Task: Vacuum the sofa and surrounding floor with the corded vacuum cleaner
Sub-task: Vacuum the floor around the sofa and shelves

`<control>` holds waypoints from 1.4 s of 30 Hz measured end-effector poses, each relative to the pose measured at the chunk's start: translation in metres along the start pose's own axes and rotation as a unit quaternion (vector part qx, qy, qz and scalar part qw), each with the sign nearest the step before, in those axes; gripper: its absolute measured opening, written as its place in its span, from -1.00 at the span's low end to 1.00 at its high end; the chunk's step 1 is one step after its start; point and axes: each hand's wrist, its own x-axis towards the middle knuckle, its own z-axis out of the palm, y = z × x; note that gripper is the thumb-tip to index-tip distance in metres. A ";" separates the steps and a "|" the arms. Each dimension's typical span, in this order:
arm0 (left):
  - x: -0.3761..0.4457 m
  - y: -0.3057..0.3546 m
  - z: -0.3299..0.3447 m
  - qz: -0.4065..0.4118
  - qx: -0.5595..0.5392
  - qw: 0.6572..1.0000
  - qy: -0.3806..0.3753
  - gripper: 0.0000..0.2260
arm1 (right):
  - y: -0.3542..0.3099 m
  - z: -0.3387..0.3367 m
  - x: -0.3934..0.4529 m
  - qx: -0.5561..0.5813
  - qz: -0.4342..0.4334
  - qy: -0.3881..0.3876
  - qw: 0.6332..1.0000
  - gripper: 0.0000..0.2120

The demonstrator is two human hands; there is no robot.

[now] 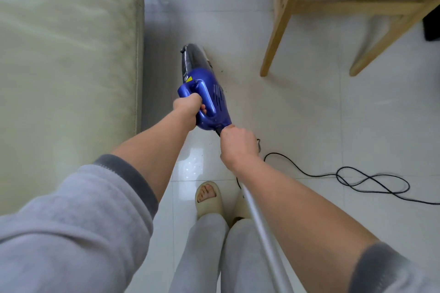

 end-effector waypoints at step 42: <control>-0.072 -0.011 0.108 0.011 -0.002 0.991 -0.135 -0.88 | 0.093 0.026 -0.043 0.074 0.150 0.006 0.986 -0.77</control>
